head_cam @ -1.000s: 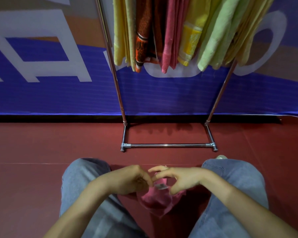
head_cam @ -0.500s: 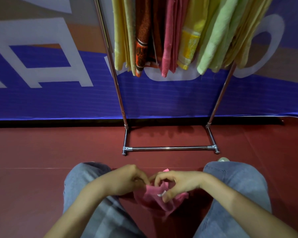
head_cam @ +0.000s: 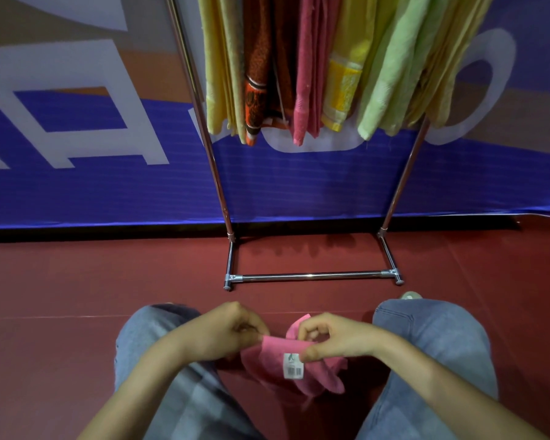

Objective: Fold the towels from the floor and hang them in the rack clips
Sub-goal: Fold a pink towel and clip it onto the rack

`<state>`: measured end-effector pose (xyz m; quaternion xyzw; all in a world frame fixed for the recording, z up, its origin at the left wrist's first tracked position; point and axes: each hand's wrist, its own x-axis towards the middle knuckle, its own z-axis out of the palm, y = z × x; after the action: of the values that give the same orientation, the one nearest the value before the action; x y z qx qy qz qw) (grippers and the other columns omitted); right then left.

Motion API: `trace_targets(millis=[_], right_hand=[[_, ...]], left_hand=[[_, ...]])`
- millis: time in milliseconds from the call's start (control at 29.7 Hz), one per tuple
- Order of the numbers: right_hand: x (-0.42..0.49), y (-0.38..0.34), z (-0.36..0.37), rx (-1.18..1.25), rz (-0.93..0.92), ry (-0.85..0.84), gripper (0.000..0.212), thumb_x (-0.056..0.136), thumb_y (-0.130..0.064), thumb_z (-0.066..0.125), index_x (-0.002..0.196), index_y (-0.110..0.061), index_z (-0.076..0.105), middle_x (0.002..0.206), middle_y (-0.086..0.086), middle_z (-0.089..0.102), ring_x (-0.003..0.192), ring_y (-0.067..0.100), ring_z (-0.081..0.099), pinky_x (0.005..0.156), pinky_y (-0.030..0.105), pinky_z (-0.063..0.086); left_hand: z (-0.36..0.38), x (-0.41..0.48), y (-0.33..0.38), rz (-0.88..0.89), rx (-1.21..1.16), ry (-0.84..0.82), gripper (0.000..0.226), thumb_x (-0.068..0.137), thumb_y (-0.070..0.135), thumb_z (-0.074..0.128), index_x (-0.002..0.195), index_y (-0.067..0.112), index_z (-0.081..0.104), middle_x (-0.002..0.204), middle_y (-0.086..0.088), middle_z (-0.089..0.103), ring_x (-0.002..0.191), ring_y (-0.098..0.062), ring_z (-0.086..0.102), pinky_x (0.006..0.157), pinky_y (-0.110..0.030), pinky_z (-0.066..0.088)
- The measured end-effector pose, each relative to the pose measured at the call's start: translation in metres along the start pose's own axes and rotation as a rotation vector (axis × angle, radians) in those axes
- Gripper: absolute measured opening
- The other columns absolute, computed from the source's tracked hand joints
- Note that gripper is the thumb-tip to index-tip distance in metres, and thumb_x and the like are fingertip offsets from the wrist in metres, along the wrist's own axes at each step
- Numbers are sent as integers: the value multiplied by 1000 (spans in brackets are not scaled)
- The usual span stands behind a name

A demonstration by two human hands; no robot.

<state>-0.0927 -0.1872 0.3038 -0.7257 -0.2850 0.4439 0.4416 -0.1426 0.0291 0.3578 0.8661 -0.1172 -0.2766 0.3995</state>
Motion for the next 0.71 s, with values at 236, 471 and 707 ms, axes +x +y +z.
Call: trace_targets(millis=[236, 471, 707], right_hand=[[-9, 13, -16, -200, 38, 120, 6, 80, -26, 66, 76, -29, 66, 74, -11, 46, 73, -2, 42, 74, 13, 35], [-9, 22, -30, -534, -29, 390, 17, 73, -41, 69, 78, -24, 71, 87, -28, 47, 88, -9, 32, 84, 20, 19], [-13, 18, -33, -442, -165, 658, 32, 58, -61, 59, 79, -39, 65, 78, -34, 57, 88, -6, 42, 85, 8, 23]], left_hand=[[-1, 4, -2, -3, 98, 81, 18, 84, 9, 53, 91, 8, 69, 88, -3, 69, 78, -7, 59, 80, -29, 49], [4, 17, -4, 18, 302, 184, 23, 90, 17, 46, 96, 7, 65, 98, -11, 68, 89, -17, 60, 78, -19, 39], [5, 16, -3, 9, 302, 340, 21, 92, 17, 44, 83, 5, 58, 83, -9, 59, 80, -25, 55, 71, -25, 36]])
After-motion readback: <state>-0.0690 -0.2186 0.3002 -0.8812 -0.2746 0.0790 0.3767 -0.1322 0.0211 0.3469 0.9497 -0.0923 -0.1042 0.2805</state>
